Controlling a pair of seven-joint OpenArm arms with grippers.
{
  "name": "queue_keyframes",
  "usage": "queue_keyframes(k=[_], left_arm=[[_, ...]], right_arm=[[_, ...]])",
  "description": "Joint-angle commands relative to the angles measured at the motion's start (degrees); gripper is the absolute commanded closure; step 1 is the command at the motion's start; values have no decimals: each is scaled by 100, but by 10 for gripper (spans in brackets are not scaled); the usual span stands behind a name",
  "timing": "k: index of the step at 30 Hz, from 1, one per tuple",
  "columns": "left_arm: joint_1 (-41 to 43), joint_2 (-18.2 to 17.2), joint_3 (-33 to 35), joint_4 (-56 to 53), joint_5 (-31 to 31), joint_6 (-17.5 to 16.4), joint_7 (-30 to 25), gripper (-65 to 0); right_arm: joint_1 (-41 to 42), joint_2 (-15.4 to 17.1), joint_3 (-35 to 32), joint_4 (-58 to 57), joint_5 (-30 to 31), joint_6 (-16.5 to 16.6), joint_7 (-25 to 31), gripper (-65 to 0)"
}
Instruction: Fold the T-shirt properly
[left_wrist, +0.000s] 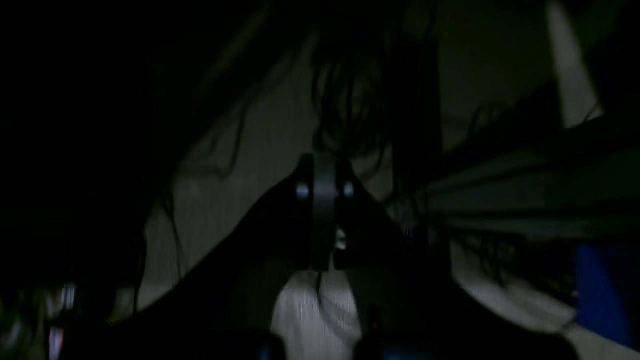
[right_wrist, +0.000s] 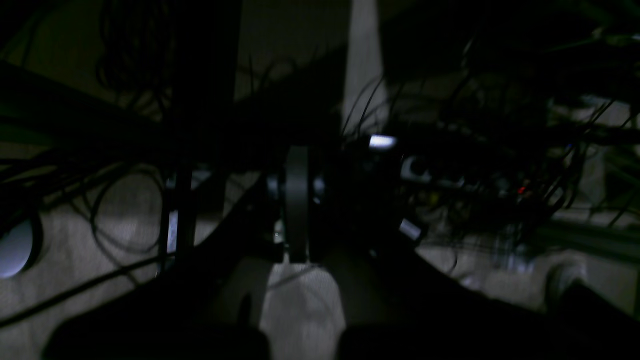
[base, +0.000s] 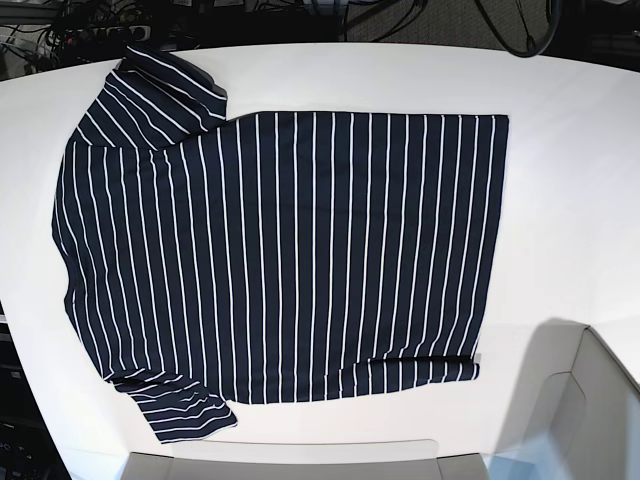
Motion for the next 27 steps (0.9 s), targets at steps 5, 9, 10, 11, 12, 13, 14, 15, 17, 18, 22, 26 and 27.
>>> queue_keyframes(k=[5,9,10,11,12,13,14,15,17,18,22,26,27], left_arm=[[455,4,-10,98,-17,28,-1361,-4],[763,4,-10,678,-17,28,-1361,-4],[877,4,-10,871,-17,28,-1361,-4],[1000,4,-10,1074,-17,28,-1361,-4],[1141,4,-10,1302,-17,28,-1361,-4],[1290,4,-10,1531,-17,28,-1361,-4],[1466,4,-10,1865,-17,28,-1361,-4],[1642,-5,-19,2190,-17,28,-1361,-4],[1949,-5,-19,2762,-17,28,-1361,-4],[2125,-49,-27,3069,-17,36,-1361,-4],[2758,-120,-27,4432,-17,63,-1353,-4],[3171,-120,-238,5496,-17,63,-1353,-6],[3233,-93,-317,5680,-17,54,-1344,-10]], right_arm=[[-335,20,21,221,74,-21,215,-3],[-783,20,21,1109,504,-21,206,-3],[-942,20,21,1443,575,-21,206,-3],[-1135,20,21,1812,636,-21,206,-3],[-1328,20,21,2208,680,-21,197,-3],[-1531,20,21,2612,724,-21,188,-3],[-1768,20,21,3105,742,-21,188,-3],[-1997,20,21,3562,750,-21,179,-3],[-2375,99,21,4326,786,-21,179,-3],[-2550,135,21,4705,786,-21,171,-3],[-3210,187,21,6217,1041,-21,162,-13],[-3667,284,21,7412,1463,-21,144,-82],[-3755,328,21,7667,1559,-21,100,-96]])
